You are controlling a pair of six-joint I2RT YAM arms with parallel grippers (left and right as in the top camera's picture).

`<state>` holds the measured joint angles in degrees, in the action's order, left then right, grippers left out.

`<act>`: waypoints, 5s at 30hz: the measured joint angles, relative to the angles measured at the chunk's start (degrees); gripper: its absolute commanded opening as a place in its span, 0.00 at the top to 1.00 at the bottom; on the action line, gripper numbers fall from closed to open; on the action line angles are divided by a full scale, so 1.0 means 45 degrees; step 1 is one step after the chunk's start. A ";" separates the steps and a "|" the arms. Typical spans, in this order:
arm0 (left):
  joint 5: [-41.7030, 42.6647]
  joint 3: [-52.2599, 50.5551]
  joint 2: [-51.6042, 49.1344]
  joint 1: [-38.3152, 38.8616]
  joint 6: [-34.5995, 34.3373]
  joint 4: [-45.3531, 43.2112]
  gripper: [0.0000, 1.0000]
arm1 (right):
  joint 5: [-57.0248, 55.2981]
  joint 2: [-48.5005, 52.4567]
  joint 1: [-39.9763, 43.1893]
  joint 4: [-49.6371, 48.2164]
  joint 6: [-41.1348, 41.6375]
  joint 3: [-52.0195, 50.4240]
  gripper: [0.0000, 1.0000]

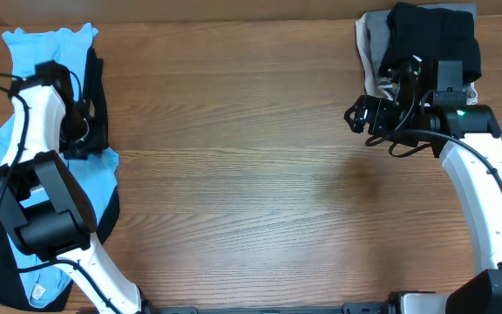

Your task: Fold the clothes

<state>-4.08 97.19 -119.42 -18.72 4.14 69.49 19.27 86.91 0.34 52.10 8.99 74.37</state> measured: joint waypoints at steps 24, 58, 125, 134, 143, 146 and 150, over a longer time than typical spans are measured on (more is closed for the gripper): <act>0.0782 0.0355 0.0000 -0.2205 -0.0753 0.0121 0.45 | -0.0165 0.0000 0.0000 -0.0005 0.0000 0.0000 0.03; 0.1807 -0.1239 -0.0029 -0.2351 0.0554 -0.1379 0.31 | -0.0491 0.0000 0.0000 -0.0053 -0.0005 0.0000 0.03; 0.3070 0.8879 -0.0471 0.4755 -0.0180 0.4163 0.96 | -0.0612 -0.0019 0.0277 0.0481 0.0005 0.0199 0.15; 0.3143 0.8869 -0.0670 0.9374 -0.0185 0.0811 0.94 | -0.0665 -0.1787 0.1831 0.1982 0.0287 0.1132 0.12; 0.3147 0.8869 -0.2118 1.1278 -0.0233 -0.0495 0.83 | -0.0665 -0.2229 0.3327 0.3094 0.0335 0.1214 0.09; 0.3152 0.8869 -0.2744 1.1565 -0.0253 -0.1049 0.81 | -0.0670 -0.2229 0.3444 0.3099 0.0330 0.1214 0.08; 0.3157 0.8859 -0.3041 1.1788 -0.0272 -0.2463 0.88 | -0.0665 -0.2229 0.3444 0.3079 0.0330 0.1214 0.07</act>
<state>10.13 137.05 -133.10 34.33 2.92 58.41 16.27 76.88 15.84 65.95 10.48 79.83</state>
